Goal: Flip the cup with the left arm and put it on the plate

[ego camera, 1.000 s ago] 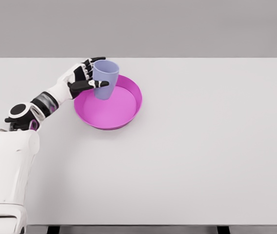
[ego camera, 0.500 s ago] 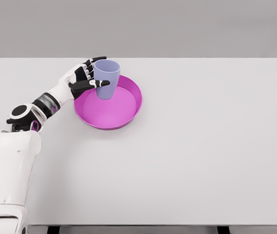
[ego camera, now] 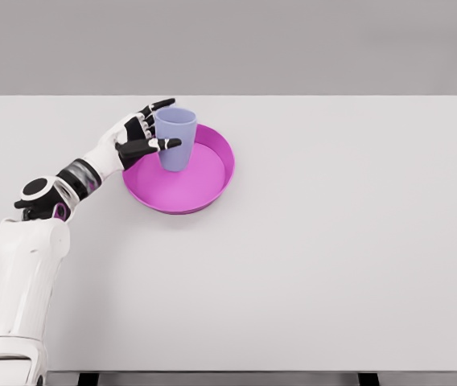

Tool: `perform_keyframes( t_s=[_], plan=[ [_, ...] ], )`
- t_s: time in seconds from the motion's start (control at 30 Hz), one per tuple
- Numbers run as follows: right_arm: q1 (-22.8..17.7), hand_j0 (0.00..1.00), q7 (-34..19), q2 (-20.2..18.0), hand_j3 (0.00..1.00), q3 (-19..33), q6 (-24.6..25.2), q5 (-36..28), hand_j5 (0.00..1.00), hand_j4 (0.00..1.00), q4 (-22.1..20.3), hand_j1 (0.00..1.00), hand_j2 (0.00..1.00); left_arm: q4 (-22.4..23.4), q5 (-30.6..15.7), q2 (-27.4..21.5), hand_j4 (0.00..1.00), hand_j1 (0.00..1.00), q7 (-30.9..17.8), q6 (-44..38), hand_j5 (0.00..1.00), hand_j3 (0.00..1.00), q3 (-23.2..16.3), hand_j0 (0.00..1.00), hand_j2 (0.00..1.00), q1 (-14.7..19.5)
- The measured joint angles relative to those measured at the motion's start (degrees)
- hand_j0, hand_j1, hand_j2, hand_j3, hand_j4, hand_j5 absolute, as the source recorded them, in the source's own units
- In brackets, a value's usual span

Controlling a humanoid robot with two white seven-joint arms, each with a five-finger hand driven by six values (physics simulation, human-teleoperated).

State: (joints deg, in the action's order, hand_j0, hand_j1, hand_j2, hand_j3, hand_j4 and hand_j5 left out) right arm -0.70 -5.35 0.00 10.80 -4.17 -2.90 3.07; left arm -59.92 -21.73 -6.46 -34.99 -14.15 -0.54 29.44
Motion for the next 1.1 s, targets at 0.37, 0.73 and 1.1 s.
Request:
perform_keyframes(
  t_s=[0.37, 0.73, 1.1],
  plan=[
    [0.0, 1.0, 0.0, 0.0, 1.0, 0.0, -0.01, 0.0, 1.0, 1.0, 0.0, 1.0, 1.0, -0.08, -0.03, -0.08, 1.0, 1.0, 0.0, -0.24, 1.0, 1.0, 0.07, 1.0, 1.0, 0.0],
    [0.09, 1.0, 0.0, 0.0, 1.0, -0.01, -0.02, 0.0, 1.0, 1.0, 0.0, 1.0, 1.0, -2.63, -0.11, -0.54, 1.0, 1.0, 0.0, -0.32, 1.0, 1.0, 0.08, 1.0, 1.0, -2.9],
    [0.0, 1.0, 0.0, 0.0, 1.0, 0.0, -0.01, 0.0, 1.0, 1.0, 0.0, 1.0, 1.0, -5.6, -0.19, -0.98, 1.0, 1.0, 0.0, -0.29, 1.0, 1.0, 0.26, 1.0, 1.0, -3.43]
  ],
)
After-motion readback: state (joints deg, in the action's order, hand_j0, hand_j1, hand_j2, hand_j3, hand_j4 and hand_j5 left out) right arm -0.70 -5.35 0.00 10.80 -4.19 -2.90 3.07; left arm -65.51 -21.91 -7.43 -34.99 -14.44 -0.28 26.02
